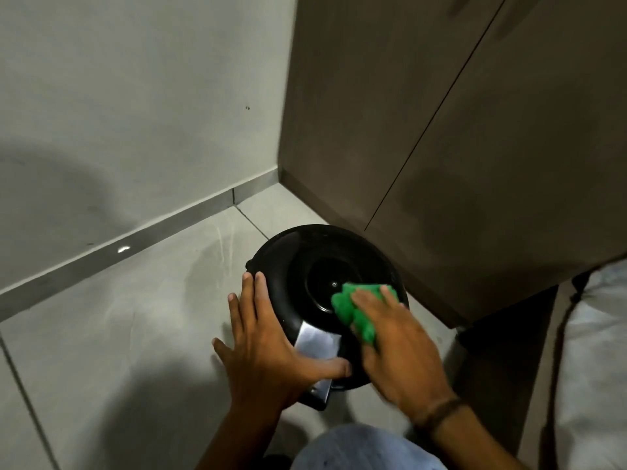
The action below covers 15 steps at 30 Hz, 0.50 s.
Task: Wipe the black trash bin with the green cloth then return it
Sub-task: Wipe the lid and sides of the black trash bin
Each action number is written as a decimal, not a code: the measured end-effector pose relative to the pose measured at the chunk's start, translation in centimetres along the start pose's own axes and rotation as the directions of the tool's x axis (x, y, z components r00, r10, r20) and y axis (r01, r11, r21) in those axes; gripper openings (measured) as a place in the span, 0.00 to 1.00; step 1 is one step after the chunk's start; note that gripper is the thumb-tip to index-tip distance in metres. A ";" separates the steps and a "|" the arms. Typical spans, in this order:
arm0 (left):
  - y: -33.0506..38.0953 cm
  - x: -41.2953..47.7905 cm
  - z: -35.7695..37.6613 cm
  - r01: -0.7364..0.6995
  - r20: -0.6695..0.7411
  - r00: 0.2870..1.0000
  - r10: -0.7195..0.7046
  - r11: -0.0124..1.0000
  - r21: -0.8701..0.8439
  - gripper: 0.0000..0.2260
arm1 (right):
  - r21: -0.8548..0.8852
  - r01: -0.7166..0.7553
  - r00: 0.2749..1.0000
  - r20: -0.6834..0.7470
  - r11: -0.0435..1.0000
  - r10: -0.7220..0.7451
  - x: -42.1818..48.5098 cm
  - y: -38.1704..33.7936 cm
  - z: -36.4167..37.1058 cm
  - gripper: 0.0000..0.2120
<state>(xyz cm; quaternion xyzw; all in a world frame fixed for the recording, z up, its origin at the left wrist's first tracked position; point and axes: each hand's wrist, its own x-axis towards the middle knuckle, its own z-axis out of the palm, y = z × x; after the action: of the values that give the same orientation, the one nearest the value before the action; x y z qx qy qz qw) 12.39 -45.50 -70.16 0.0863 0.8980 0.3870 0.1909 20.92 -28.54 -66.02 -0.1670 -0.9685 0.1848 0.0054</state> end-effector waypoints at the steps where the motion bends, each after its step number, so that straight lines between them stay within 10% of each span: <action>1: -0.1 0.1 0.0 0.002 0.010 1.000 -0.002 1.000 -0.002 0.80 | 0.021 -0.051 0.997 -0.053 0.998 0.052 1.7 0.3 -0.5 0.28; 6: -0.2 0.3 -0.2 0.008 0.030 1.000 -0.008 1.000 -0.019 0.82 | 0.038 -0.173 0.985 -0.020 0.984 0.174 14.6 -4.3 -1.5 0.14; 12: 0.7 0.7 -0.9 0.147 0.111 0.983 -0.150 0.989 0.029 0.87 | -0.159 0.399 0.900 0.254 0.903 -0.353 14.2 -11.8 2.2 0.14; 15: 0.7 0.7 -0.8 0.157 0.115 0.980 -0.160 0.987 0.031 0.87 | -0.132 0.452 0.879 0.237 0.882 -0.415 14.1 -11.4 2.3 0.14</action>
<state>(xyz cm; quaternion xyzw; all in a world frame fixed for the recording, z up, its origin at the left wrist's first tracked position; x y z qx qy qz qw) 11.45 -45.32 -69.33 0.0391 0.8934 0.3552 0.2725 3.71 -34.80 -64.81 0.0746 -0.9894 0.1051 -0.0667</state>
